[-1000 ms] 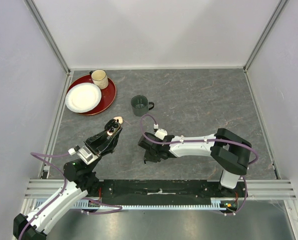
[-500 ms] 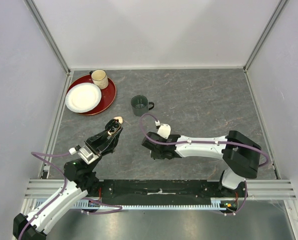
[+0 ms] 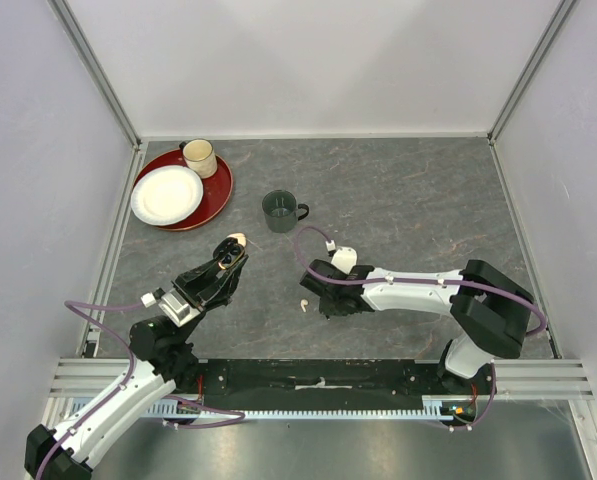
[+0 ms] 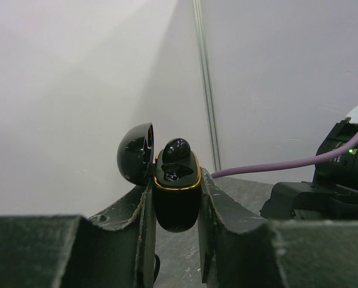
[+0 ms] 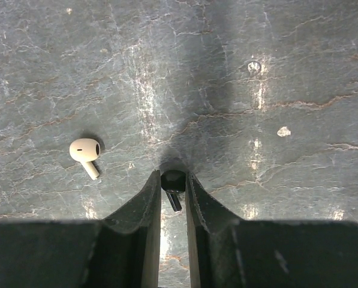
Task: Insert the wireless bluetooth earbuds into the charging case
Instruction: Pick up the earbud from the center of the board.
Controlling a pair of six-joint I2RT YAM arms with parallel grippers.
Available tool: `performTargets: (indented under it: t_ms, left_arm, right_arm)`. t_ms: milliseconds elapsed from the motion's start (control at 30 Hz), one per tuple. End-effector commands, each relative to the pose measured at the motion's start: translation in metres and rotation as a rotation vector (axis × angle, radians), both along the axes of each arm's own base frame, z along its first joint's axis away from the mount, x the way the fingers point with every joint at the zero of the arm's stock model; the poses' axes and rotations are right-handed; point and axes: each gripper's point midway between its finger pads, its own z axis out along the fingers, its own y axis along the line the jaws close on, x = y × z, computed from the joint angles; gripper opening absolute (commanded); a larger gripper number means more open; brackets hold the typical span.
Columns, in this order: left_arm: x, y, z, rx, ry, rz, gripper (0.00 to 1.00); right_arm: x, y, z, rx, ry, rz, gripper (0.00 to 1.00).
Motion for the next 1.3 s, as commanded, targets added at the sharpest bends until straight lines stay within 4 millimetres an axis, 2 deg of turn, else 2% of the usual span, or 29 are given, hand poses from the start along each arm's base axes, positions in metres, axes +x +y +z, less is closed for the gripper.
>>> performTargets:
  t_ms: [0,67,200,367,700,933,1033,1133,1167,1233,1267]
  left_arm:
    - [0.001,-0.001,-0.008,0.014,-0.005,0.003,0.02]
    - [0.0,-0.001,-0.008,0.016,-0.006,0.003,0.02]
    - [0.001,-0.001,-0.008,0.015,-0.006,0.004,0.02]
    - [0.001,-0.001,-0.008,0.016,-0.005,0.006,0.02]
    - [0.001,-0.001,-0.009,0.015,-0.001,0.003,0.02]
    - [0.001,-0.001,-0.009,0.015,0.003,0.006,0.02]
    - [0.001,-0.001,-0.009,0.014,0.002,0.006,0.02]
    - [0.002,-0.001,-0.009,0.015,0.005,0.005,0.02]
    - [0.002,-0.002,-0.009,0.016,0.006,0.003,0.02]
    - [0.003,-0.002,-0.01,0.016,0.011,0.004,0.02]
    - [0.003,-0.002,-0.01,0.014,0.012,0.004,0.02]
  right_arm:
    - [-0.003,-0.002,-0.008,-0.027,0.018,0.038,0.2]
    - [-0.004,-0.002,-0.008,-0.027,0.025,0.039,0.21]
    - [-0.006,-0.003,-0.011,-0.032,0.037,0.04,0.32]
    - [-0.005,-0.002,-0.013,-0.035,0.04,0.042,0.35]
    - [-0.007,-0.008,-0.017,-0.049,0.053,0.015,0.33]
    - [-0.005,-0.008,-0.015,-0.048,0.04,0.013,0.22]
    - [0.003,-0.005,-0.005,-0.032,-0.006,0.008,0.17]
    - [0.02,-0.003,0.019,0.012,-0.117,-0.021,0.13]
    - [0.029,-0.002,0.039,0.052,-0.191,-0.038,0.1]
    - [0.039,0.004,0.06,0.121,-0.289,-0.046,0.09]
    - [0.044,0.006,0.082,0.181,-0.344,-0.051,0.09]
